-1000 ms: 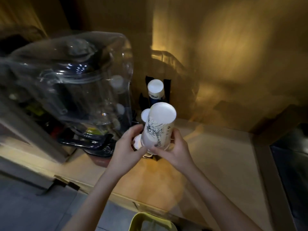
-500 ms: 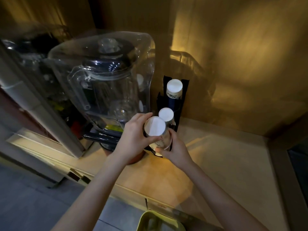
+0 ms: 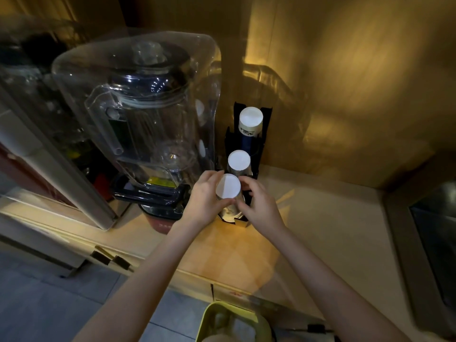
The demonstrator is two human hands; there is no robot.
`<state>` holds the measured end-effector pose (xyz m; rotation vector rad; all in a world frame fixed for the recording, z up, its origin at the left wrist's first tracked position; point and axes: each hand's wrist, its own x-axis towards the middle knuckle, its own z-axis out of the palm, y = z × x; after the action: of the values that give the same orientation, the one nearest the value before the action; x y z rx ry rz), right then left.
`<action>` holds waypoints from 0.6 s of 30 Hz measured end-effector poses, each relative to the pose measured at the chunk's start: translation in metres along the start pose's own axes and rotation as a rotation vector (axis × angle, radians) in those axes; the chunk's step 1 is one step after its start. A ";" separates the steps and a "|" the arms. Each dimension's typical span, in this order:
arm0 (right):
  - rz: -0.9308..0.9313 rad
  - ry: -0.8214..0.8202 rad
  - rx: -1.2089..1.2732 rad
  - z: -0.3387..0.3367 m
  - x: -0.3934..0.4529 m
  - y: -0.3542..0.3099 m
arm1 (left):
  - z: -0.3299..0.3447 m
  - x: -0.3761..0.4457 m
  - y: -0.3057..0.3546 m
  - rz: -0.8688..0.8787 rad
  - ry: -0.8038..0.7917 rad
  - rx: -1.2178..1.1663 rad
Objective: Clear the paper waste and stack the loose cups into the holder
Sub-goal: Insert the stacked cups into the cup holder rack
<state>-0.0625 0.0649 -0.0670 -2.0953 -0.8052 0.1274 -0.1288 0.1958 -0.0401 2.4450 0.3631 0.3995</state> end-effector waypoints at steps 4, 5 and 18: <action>0.027 -0.050 -0.070 0.002 0.002 0.007 | 0.012 0.001 -0.004 -0.018 -0.039 0.009; 0.039 -0.063 -0.080 0.003 0.002 0.008 | 0.014 0.001 -0.005 -0.024 -0.045 0.013; 0.075 -0.146 -0.154 0.004 0.001 0.013 | 0.029 -0.002 -0.011 -0.034 -0.101 0.114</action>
<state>-0.0569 0.0628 -0.0790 -2.2828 -0.8455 0.2687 -0.1217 0.1880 -0.0694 2.5540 0.3939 0.2461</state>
